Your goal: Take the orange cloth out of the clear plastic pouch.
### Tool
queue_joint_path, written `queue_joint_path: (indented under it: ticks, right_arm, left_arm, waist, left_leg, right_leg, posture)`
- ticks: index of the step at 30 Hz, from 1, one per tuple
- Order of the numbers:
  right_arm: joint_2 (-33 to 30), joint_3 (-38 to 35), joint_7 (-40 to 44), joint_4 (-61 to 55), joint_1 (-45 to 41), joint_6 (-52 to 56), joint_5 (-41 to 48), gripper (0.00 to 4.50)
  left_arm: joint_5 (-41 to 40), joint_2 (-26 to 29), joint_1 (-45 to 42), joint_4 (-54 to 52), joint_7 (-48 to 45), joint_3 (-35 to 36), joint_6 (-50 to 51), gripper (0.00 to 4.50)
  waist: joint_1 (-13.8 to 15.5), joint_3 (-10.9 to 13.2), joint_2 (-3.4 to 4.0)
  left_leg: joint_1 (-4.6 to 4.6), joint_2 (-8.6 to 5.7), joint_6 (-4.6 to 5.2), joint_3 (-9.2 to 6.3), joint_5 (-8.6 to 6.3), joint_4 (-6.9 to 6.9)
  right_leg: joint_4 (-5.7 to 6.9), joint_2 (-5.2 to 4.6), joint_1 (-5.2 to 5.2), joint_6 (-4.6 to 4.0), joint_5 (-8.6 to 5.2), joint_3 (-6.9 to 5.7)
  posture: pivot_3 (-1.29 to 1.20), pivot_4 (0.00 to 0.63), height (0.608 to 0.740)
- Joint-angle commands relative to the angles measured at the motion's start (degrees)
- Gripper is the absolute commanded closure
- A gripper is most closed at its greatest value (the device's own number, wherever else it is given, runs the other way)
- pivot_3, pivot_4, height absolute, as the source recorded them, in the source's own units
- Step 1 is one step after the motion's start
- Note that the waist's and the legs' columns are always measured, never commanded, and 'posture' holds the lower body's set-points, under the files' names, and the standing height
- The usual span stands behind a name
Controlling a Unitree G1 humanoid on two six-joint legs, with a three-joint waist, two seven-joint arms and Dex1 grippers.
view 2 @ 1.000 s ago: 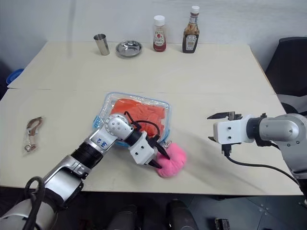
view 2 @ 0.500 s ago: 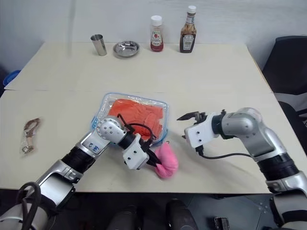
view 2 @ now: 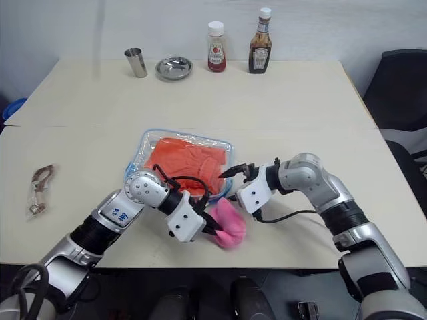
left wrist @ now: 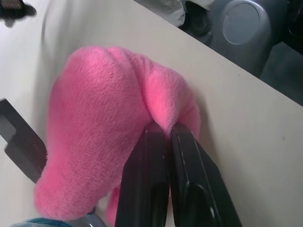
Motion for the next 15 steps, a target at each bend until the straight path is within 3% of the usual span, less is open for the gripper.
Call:
queue_joint_path:
  ticks: [1, 7, 15]
  right_arm:
    - [0.9, 0.0, -1.4, 1.3, -1.7, -1.6, -0.5, 2.37]
    - [1.5, 0.2, -2.8, 3.6, -2.7, -2.7, -1.9, 4.48]
    - [-0.9, -0.5, -1.3, 5.4, -3.3, -3.8, -0.6, 4.48]
  left_arm:
    - [-0.1, 0.3, 0.5, -2.4, 0.5, 0.7, 1.3, 4.5]
    - [-0.5, 0.2, 0.4, -2.6, 0.8, 0.8, 2.2, 4.5]
    - [-5.6, 4.4, 4.1, -6.6, 1.8, 7.3, 11.0, 4.5]
  waist:
    - [-0.1, 0.0, 0.0]
    - [-0.3, 0.0, 0.0]
    - [-0.5, 0.0, 0.01]
  left_leg:
    - [0.0, 0.0, 0.0, 0.0, 0.0, 0.0]
    - [0.0, 0.0, 0.0, 0.0, 0.0, 0.0]
    - [0.0, 0.01, -0.01, 0.0, 0.0, 0.0]
  right_leg:
    - [0.0, 0.0, 0.0, 0.0, 0.0, 0.0]
    - [0.02, 0.0, 0.0, 0.0, 0.0, -0.01]
    - [0.04, 0.0, -0.02, 0.0, 0.0, -0.01]
  posture:
    - [0.0, 0.15, 0.74]
    - [0.0, 0.15, 0.74]
    - [0.0, 0.15, 0.74]
